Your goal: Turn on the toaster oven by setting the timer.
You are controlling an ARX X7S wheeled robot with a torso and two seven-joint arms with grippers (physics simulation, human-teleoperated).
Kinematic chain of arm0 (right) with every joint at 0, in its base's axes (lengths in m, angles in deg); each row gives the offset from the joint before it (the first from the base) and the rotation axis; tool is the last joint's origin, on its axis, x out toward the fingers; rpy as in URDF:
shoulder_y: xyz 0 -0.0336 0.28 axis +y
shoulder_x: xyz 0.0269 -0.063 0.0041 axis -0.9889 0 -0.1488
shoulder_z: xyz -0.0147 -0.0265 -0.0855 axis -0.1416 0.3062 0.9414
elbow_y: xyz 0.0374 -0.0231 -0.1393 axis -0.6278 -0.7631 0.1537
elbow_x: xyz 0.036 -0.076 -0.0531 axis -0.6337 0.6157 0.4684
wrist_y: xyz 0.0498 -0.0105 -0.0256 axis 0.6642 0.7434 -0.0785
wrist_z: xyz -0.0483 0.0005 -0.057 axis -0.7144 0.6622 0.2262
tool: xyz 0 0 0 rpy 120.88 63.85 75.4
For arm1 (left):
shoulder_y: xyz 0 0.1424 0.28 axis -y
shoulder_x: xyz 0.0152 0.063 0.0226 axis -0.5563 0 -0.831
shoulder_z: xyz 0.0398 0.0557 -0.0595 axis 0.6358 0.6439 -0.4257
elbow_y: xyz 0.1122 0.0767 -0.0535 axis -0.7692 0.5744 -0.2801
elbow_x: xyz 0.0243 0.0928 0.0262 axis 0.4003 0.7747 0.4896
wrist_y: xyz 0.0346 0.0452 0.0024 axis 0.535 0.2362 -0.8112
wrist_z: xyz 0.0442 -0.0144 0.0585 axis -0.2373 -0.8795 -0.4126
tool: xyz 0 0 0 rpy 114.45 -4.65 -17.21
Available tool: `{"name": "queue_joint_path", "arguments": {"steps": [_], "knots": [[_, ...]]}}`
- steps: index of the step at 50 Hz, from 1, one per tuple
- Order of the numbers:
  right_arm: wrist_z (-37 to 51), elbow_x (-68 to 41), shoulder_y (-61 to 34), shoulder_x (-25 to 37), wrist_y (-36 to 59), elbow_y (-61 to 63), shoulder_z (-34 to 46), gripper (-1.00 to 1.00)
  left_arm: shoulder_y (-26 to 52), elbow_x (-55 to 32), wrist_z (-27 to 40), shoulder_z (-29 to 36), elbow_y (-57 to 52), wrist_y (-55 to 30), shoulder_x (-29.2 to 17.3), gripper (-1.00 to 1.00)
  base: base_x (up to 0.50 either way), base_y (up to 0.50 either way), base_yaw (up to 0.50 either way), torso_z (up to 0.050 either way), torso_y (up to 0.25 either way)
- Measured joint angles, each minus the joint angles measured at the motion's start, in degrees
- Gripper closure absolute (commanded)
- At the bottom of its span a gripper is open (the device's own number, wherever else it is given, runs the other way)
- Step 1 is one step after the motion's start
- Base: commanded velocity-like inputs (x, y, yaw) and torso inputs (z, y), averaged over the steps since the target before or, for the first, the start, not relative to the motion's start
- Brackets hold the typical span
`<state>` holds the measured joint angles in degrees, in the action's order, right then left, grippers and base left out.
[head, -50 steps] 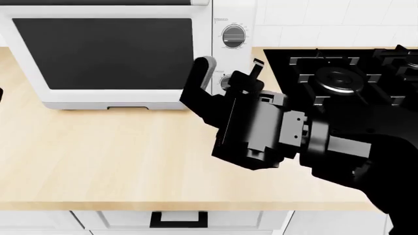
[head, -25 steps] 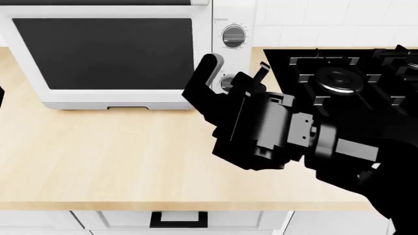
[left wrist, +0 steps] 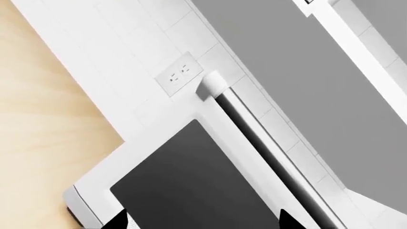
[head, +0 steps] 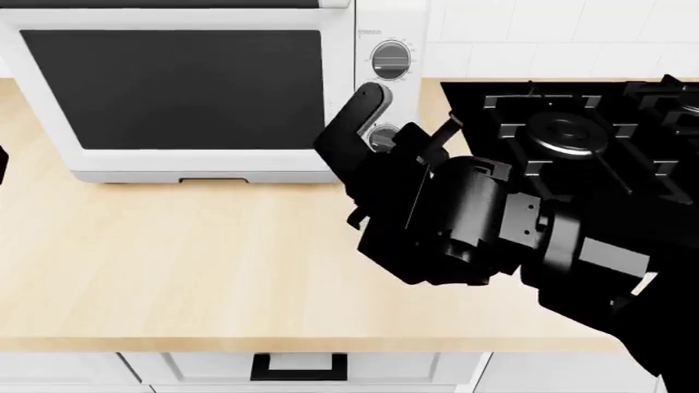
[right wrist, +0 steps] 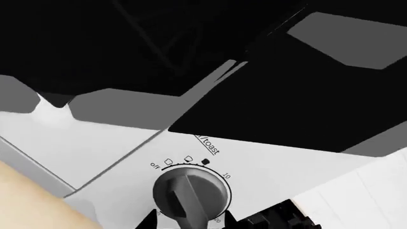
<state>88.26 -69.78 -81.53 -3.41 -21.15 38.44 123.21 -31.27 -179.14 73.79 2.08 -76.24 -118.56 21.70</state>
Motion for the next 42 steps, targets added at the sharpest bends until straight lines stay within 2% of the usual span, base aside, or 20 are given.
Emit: {"name": "queue_joint_path", "arguments": {"steps": [42], "knots": [[1.20,-3.18,6.28,4.53,-12.34,2.60,-7.41,1.00,-1.09,0.04,-0.42,0.57,-0.17,0.97,-0.14,-1.00,0.00,0.00,0.00,0.000,0.005]]}}
